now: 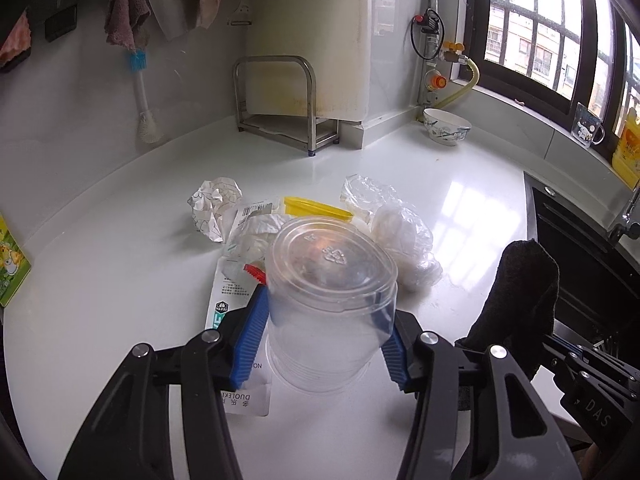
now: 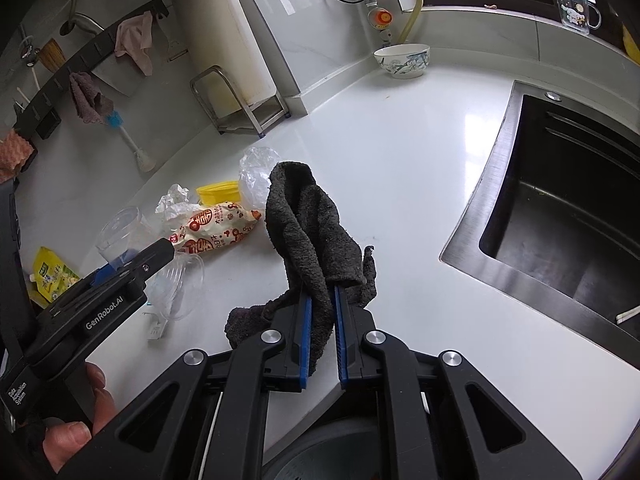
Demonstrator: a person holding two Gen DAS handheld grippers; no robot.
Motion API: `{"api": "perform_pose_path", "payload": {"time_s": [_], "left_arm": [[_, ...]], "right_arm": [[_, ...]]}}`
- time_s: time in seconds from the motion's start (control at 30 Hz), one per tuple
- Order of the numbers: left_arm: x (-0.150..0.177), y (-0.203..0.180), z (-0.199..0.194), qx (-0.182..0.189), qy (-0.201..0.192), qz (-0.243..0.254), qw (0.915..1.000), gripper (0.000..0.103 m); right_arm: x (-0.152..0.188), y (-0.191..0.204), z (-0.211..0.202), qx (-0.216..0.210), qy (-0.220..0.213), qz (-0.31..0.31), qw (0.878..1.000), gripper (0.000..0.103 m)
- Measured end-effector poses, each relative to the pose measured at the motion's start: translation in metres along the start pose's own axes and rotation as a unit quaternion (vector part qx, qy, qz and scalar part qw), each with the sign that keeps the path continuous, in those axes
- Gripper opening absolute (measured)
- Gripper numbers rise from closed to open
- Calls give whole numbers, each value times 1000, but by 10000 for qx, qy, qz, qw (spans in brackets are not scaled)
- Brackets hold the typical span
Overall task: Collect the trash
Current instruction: 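Carry the cup and cloth over the wastebasket and open both grippers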
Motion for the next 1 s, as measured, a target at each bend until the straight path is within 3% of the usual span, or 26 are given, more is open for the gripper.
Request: {"api": "perform_pose_path", "payload": {"time_s": [0.47, 1.0], "left_arm": [[24, -3, -59, -165, -24, -52, 9998, 51], [118, -23, -112, -443, 539, -333, 9970, 51]], "right_arm": [[9, 6, -56, -187, -110, -293, 9993, 10], [89, -12, -112, -452, 362, -770, 9953, 10]]}}
Point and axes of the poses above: each gripper's, at about its wrist camera, not at the fingertips, and z roughly the way its jaws point, y to its left, x to its underside, the point moved 9 cm from there along z, roughly the way its jaws point, and after that the axes turned 13 degrees about -z, right-handed, at the moved point
